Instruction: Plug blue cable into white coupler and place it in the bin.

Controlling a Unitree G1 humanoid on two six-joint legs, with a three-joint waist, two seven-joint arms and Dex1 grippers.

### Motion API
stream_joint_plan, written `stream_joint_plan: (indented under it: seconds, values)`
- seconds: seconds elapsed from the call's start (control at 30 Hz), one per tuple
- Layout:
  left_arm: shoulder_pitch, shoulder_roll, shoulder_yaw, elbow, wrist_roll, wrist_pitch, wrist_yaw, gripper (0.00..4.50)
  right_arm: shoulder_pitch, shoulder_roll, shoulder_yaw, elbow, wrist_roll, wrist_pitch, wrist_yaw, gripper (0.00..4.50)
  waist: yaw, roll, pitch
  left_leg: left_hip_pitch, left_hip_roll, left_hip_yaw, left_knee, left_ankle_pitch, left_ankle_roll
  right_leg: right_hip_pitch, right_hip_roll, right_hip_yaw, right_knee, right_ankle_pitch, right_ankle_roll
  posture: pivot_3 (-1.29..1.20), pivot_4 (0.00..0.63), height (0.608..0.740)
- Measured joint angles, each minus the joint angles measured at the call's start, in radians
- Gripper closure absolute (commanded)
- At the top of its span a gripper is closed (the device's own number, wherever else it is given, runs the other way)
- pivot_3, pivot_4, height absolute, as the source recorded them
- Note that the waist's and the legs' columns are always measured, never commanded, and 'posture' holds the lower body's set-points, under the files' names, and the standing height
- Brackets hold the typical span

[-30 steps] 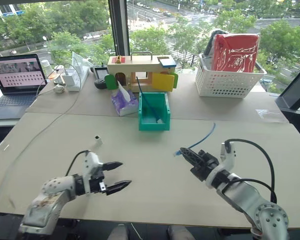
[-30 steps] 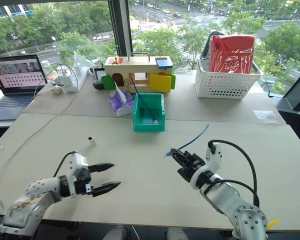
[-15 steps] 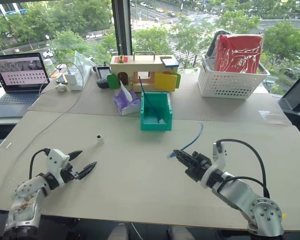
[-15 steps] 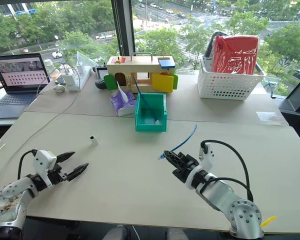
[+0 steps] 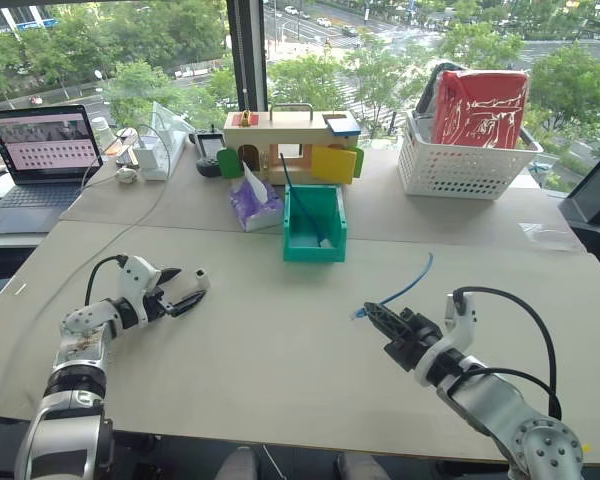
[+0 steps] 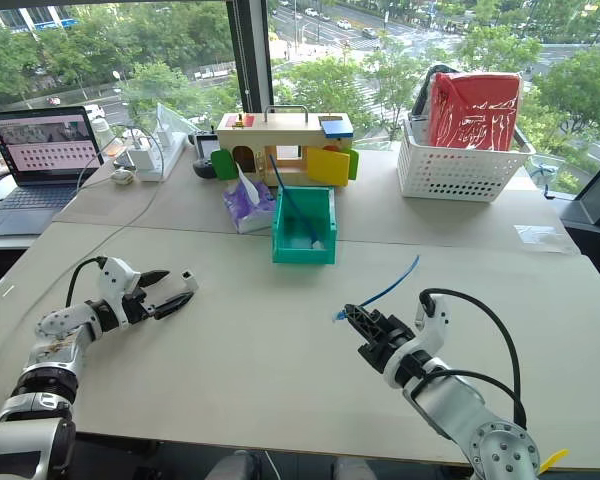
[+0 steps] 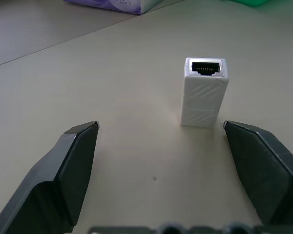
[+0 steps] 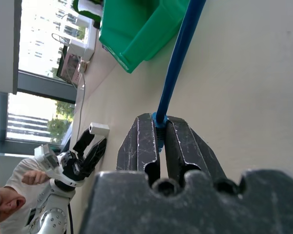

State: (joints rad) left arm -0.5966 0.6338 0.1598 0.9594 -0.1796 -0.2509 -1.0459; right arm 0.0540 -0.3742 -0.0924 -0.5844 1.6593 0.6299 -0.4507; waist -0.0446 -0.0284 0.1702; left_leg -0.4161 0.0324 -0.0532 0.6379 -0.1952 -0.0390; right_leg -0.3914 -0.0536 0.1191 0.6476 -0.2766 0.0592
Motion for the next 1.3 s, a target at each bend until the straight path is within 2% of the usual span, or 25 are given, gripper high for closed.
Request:
stream_joint_plan:
  seconds: [0.4,0.5,0.8,0.9,0.97,1.07,1.3]
  values:
    - [-0.134,-0.034,-0.051,0.149,0.061,-0.031,-0.050,0.09,0.001,0.007,0.002,-0.008,-0.018,-0.033,-0.012,4.50,0.002,0.000,0.000,0.000,0.000,0.000,0.000,0.000,0.000,0.001,0.000,0.000,0.000,0.000,0.000,0.00,0.150,0.740]
    - [-0.136,-0.035,-0.053,0.153,0.062,-0.030,-0.060,0.74,0.001,0.009,0.002,-0.009,-0.026,-0.036,-0.013,4.50,0.001,0.000,0.000,0.000,0.000,0.000,0.000,0.000,0.000,0.001,0.000,0.000,0.000,0.000,0.000,0.00,0.150,0.740]
    - [-0.146,-0.026,-0.061,0.162,0.065,-0.008,-0.070,3.83,0.000,0.015,0.003,-0.013,-0.027,-0.039,-0.013,4.50,-0.006,0.000,-0.001,0.004,0.001,0.000,0.000,0.000,0.000,0.002,0.002,0.000,0.002,0.000,0.000,0.00,0.150,0.740]
    - [-0.150,-0.037,-0.057,0.146,0.055,0.026,-0.082,3.81,-0.006,0.015,0.003,-0.010,-0.030,-0.039,-0.011,4.50,-0.004,0.000,-0.001,0.003,0.001,0.000,0.000,0.000,0.000,0.002,0.001,0.000,0.002,0.000,0.000,0.00,0.150,0.740]
    - [-0.128,-0.074,-0.063,0.070,0.036,0.066,-0.128,3.81,-0.014,0.015,0.003,-0.001,-0.043,-0.039,-0.009,4.50,0.001,0.000,-0.001,0.001,0.000,0.000,0.000,0.000,0.000,0.002,0.001,0.000,0.001,0.000,0.000,0.00,0.150,0.740]
    - [-0.056,-0.180,-0.129,-0.181,0.004,0.189,-0.175,3.81,-0.039,0.013,0.005,0.009,-0.077,-0.038,-0.007,4.50,0.011,0.000,-0.001,-0.002,-0.002,-0.001,0.001,0.000,0.000,0.001,-0.001,0.000,0.000,0.000,0.001,0.00,0.150,0.740]
    - [0.020,-0.341,-0.340,-0.576,0.077,0.410,-0.040,3.81,-0.057,-0.028,-0.007,0.011,-0.177,-0.038,0.011,4.50,-0.005,0.000,-0.001,-0.005,-0.002,-0.002,0.003,0.000,0.001,-0.002,-0.001,0.001,0.001,0.000,0.001,0.00,0.150,0.740]
